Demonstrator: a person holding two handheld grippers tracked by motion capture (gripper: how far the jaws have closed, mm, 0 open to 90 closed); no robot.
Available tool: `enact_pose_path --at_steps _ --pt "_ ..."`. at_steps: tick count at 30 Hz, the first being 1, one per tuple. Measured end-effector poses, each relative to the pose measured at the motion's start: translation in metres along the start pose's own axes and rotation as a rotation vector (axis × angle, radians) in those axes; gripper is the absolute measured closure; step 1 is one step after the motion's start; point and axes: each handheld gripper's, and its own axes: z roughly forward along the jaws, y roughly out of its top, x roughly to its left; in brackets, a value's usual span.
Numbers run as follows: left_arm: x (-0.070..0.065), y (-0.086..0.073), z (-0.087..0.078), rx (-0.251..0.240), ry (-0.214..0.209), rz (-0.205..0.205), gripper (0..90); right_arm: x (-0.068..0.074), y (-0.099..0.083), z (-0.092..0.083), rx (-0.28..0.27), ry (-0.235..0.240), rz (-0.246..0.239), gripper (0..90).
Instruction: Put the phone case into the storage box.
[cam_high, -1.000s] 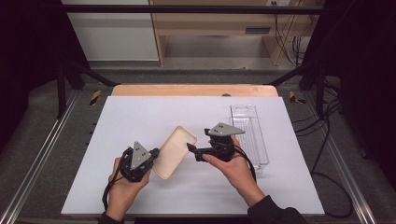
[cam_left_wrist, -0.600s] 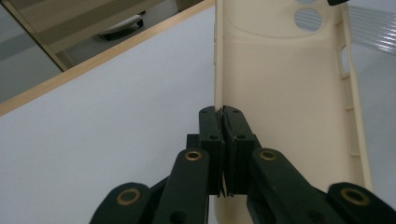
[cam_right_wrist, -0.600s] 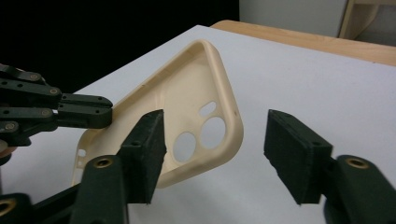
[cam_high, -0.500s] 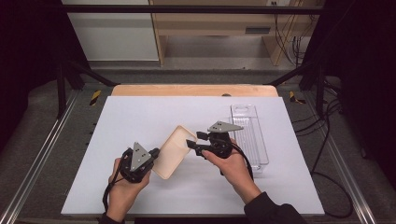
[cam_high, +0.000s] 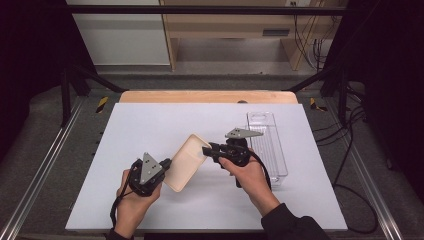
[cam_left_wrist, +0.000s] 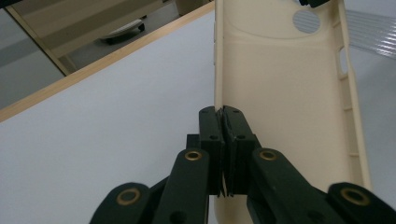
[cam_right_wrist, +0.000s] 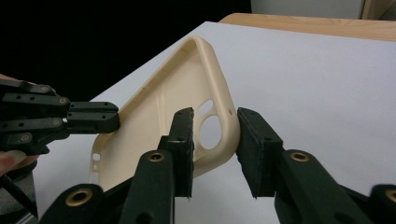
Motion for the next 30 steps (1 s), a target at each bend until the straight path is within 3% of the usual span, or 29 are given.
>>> enact_pose_path --at_steps 19,30 --pt "-0.0007 -0.0006 -0.0003 -0.016 0.013 -0.006 87.7 -0.0004 -0.0002 0.0 0.012 0.009 0.031 71.7" --pt "-0.0062 -0.002 0.0051 0.003 0.001 0.004 87.5 -0.0009 0.0008 -0.0007 0.018 -0.046 0.015 77.9"
